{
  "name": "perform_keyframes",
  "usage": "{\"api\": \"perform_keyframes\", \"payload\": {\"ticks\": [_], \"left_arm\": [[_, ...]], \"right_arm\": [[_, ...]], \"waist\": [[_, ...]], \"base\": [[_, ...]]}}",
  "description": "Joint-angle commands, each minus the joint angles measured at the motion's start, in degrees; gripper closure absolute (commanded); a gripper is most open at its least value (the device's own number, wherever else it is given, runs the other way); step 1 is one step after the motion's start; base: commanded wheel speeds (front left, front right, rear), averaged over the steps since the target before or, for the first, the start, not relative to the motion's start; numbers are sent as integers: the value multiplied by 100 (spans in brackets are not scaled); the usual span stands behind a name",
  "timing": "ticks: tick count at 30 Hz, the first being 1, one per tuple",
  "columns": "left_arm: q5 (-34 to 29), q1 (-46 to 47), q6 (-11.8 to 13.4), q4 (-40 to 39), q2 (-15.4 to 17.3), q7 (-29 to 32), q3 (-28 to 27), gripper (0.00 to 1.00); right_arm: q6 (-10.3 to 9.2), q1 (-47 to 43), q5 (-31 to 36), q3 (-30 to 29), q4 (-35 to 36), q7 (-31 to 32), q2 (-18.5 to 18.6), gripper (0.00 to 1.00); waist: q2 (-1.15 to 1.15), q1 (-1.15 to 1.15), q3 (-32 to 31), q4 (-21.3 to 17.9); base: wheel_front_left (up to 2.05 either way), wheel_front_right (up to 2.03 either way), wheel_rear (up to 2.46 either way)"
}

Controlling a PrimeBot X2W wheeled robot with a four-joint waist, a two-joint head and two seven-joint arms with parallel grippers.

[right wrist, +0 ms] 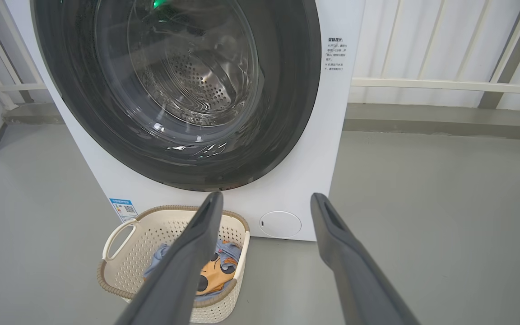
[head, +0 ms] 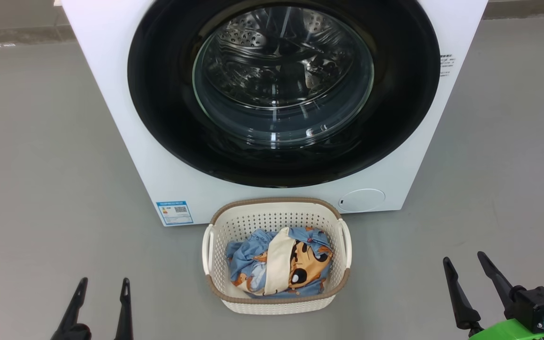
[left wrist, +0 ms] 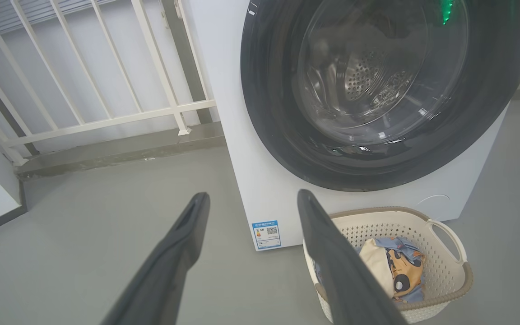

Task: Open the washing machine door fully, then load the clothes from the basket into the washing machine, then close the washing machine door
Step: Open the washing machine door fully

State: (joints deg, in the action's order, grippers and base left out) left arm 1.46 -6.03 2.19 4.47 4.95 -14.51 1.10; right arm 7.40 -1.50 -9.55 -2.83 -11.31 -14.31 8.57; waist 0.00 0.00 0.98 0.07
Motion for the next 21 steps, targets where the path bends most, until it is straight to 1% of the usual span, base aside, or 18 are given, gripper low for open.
{"api": "perform_keyframes", "payload": {"ticks": [1,5,10,21], "left_arm": [[-47,81,-25,-144,55,-49,-211,0],[-54,73,-50,-167,41,-49,-228,0],[-66,76,-77,-196,35,-49,-263,0],[-78,102,-102,-220,13,-49,-293,0]], "right_arm": [[9,-14,78,118,154,-69,49,0],[9,-10,70,155,147,-69,15,0],[9,-5,58,186,144,-69,-3,0],[9,10,25,180,144,-69,0,0]], "waist": [[0,0,-2,4],[0,0,-14,6],[0,0,1,-16],[0,0,46,-85]], "base": [[14,14,-27],[33,33,-66],[69,69,-137],[116,116,-232]]}}
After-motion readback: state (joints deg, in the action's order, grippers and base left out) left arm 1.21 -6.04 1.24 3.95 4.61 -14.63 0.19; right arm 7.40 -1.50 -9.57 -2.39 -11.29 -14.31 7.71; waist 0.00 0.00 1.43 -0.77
